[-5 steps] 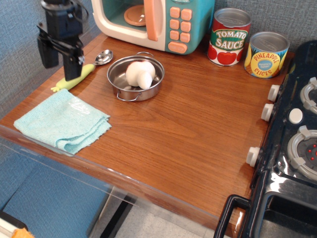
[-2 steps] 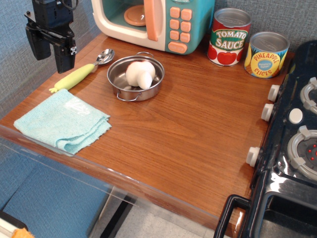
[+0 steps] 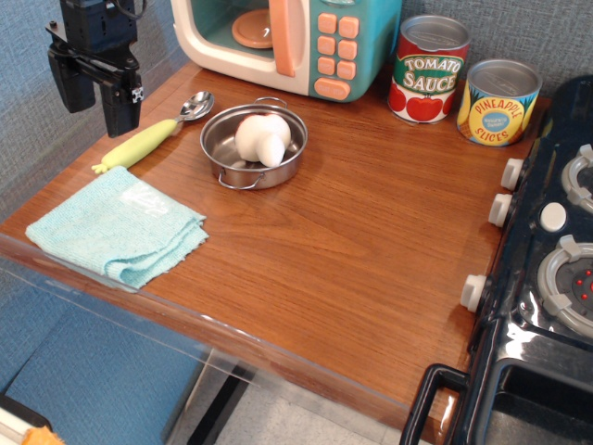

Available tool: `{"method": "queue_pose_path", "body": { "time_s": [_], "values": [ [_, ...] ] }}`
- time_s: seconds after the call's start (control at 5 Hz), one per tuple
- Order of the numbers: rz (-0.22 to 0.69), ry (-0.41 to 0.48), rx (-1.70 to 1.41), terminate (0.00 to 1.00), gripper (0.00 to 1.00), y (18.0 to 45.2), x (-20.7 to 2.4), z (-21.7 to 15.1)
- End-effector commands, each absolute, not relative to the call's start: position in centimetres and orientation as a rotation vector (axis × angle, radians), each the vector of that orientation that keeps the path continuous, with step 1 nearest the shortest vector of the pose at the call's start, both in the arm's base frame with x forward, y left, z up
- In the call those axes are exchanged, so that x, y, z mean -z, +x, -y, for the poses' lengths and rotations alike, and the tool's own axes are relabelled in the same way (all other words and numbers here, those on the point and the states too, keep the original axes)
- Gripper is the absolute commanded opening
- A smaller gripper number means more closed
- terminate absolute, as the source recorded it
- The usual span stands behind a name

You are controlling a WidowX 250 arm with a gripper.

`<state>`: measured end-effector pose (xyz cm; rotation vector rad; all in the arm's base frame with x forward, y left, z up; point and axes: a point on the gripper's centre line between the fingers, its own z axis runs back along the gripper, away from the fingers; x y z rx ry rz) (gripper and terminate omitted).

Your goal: Move the spoon to the left of the pot

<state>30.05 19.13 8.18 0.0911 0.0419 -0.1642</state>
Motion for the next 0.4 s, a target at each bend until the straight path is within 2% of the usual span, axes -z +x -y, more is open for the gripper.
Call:
{"method": "queue_pose_path", "body": {
  "time_s": [0.0,0.2],
  "values": [
    [0.011,0.128,0.156,0.0,1.0,29.72,-10.54,-19.81],
    [0.011,0.128,0.156,1.0,1.0,29.72,-10.54,-19.81]
  ]
}}
